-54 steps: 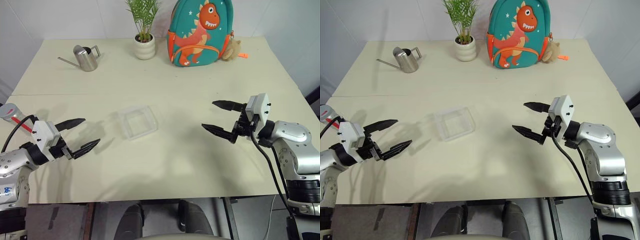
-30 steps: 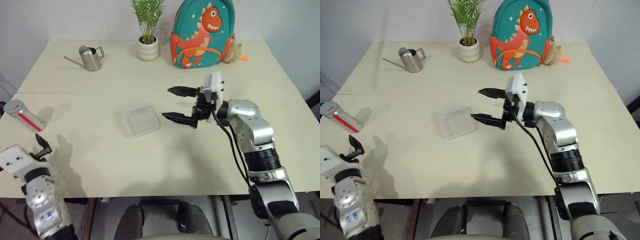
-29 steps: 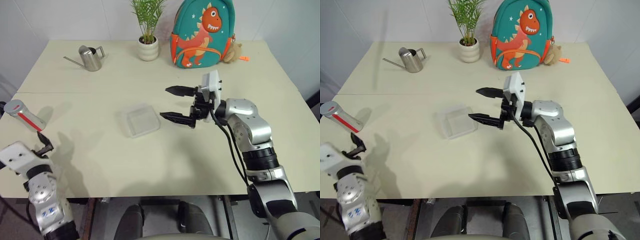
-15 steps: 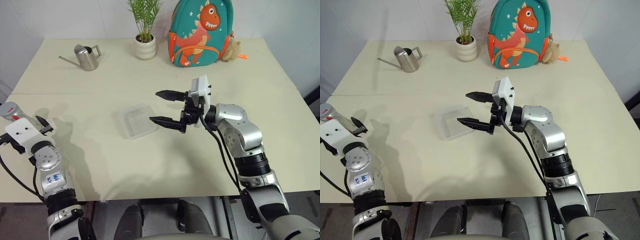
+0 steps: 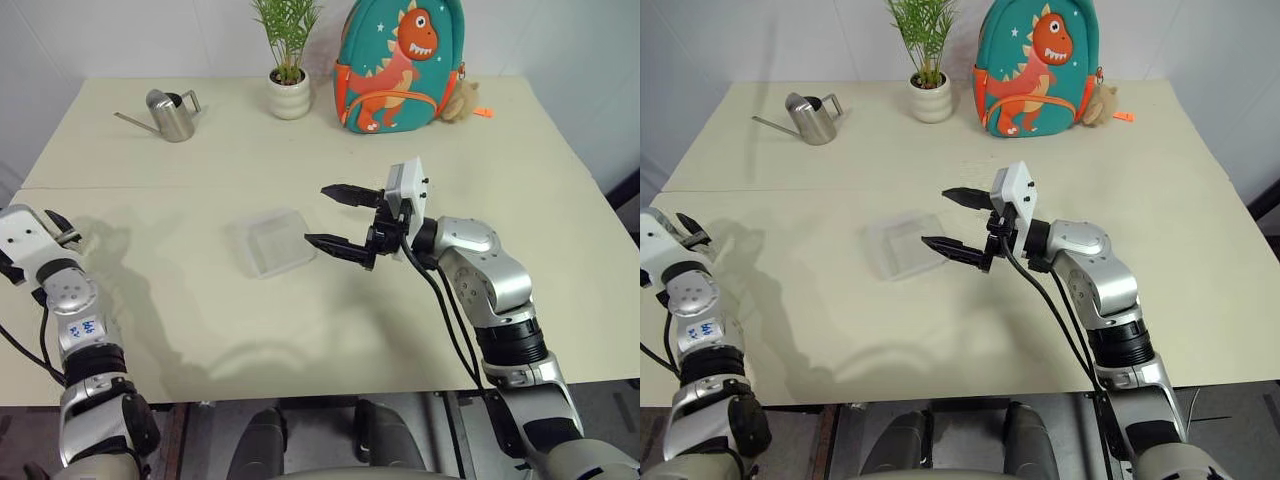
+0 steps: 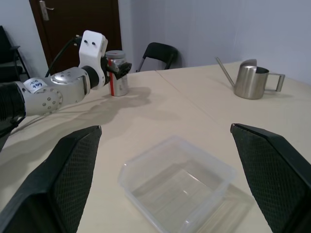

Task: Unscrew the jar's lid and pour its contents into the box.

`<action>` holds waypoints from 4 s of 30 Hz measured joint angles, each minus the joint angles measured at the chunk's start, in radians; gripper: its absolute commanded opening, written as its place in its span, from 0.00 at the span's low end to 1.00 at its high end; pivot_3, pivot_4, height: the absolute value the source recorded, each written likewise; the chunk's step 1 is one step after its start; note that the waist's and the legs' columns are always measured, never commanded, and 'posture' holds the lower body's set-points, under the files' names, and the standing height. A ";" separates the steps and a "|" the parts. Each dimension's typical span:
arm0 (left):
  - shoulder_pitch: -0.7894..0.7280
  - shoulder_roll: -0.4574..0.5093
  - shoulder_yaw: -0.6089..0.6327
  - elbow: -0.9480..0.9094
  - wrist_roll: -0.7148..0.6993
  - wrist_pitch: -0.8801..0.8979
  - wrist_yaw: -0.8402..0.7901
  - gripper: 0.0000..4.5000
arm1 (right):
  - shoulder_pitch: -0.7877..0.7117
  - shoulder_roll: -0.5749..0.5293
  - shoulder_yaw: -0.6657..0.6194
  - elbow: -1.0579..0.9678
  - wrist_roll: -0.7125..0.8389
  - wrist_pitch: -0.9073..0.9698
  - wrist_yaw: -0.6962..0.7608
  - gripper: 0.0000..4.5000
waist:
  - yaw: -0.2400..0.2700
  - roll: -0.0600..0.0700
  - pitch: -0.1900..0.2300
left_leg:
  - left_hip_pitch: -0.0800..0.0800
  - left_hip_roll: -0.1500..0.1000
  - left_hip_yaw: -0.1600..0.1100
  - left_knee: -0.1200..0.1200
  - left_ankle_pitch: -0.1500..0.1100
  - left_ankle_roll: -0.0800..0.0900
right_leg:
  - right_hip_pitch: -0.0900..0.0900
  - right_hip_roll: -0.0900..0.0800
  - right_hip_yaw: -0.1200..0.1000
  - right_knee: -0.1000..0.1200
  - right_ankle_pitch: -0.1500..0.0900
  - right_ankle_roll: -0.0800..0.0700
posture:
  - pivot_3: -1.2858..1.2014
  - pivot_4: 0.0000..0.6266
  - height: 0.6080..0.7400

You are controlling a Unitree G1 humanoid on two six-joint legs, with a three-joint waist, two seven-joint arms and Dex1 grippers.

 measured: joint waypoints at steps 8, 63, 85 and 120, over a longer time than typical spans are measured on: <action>-0.040 0.015 0.002 0.142 -0.035 -0.034 0.019 0.80 | 0.023 -0.010 -0.007 -0.021 0.000 0.000 -0.024 1.00 | -0.003 -0.001 0.000 | 0.000 0.000 0.001 -0.001 0.000 -0.001 | -0.001 0.000 0.000 0.000 0.000 0.000 | 0.52 0.24 1.00; 0.086 0.051 -0.509 -0.771 -0.479 0.490 -1.361 0.43 | -0.283 0.141 0.087 -0.034 0.051 0.389 -0.171 0.96 | -0.026 0.002 0.002 | 0.000 0.012 0.009 0.000 -0.002 0.001 | -0.006 0.014 0.010 0.001 0.000 -0.005 | 0.52 0.24 1.00; -0.017 0.061 -0.560 -0.812 -0.593 0.595 -1.694 0.43 | -0.463 -0.047 0.132 0.149 0.152 0.262 0.437 0.57 | -0.028 0.002 0.003 | 0.000 0.012 0.009 0.000 -0.002 0.002 | -0.006 0.015 0.011 -0.001 0.000 -0.005 | 0.52 0.24 1.00; 0.055 0.044 -0.479 -0.772 -0.555 0.531 -1.571 0.43 | -0.388 0.034 0.116 0.096 0.032 0.259 0.139 1.00 | -0.025 0.002 0.003 | 0.000 0.013 0.010 0.001 -0.002 0.000 | -0.007 0.015 0.011 0.001 0.000 -0.005 | 0.52 0.24 1.00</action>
